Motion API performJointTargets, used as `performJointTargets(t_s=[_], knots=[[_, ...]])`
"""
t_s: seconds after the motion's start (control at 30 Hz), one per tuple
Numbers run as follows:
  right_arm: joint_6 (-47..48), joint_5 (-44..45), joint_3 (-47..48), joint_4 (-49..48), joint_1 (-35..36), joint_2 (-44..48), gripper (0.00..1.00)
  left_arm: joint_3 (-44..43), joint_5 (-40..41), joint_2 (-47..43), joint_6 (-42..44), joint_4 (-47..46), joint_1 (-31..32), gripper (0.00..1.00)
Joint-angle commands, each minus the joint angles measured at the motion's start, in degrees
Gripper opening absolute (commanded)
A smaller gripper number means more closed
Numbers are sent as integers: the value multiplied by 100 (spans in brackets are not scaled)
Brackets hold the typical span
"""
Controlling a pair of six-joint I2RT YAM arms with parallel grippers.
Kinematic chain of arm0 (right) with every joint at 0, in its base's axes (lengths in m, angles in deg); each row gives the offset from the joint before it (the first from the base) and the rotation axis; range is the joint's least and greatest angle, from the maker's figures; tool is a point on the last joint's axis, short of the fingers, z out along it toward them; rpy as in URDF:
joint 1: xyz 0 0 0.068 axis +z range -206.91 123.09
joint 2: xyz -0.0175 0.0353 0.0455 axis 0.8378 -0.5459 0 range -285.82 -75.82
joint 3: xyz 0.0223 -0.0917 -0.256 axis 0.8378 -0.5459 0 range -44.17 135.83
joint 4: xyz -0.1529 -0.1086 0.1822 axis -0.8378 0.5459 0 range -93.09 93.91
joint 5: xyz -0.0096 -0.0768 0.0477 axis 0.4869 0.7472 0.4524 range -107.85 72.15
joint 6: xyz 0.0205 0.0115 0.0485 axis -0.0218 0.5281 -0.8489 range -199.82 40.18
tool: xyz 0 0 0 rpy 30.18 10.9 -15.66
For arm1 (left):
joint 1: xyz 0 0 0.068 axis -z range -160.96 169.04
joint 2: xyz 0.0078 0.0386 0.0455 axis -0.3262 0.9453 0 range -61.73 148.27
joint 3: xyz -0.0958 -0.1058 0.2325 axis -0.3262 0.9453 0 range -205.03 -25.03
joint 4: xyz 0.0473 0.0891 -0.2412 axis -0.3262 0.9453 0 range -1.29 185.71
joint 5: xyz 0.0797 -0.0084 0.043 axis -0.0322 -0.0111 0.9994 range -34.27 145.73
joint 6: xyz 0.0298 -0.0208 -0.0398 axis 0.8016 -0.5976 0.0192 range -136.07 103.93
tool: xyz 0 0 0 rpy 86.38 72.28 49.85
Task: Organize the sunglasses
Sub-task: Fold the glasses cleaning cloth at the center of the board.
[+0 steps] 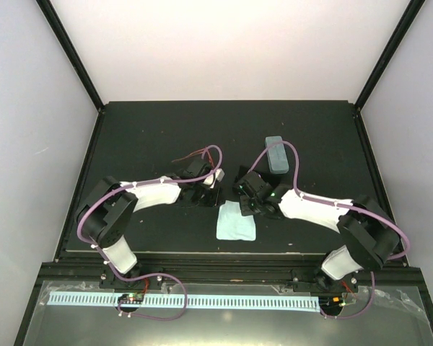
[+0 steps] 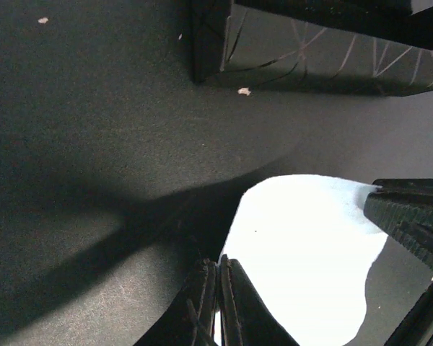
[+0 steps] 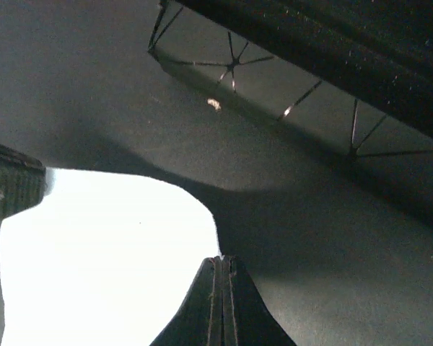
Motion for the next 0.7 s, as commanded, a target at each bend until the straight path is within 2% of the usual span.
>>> performJointTargets(t_s=[0.0, 0.4, 0.67], knots=[[29, -199, -215, 7, -20, 221, 1, 96, -133, -275, 98, -125, 36, 2], [13, -851, -798, -177, -24, 673, 1, 719, -472, -659, 383, -331, 43, 2], [-109, -883, -986, -143, -21, 939, 1, 1035, -647, -945, 343, -497, 42, 1]])
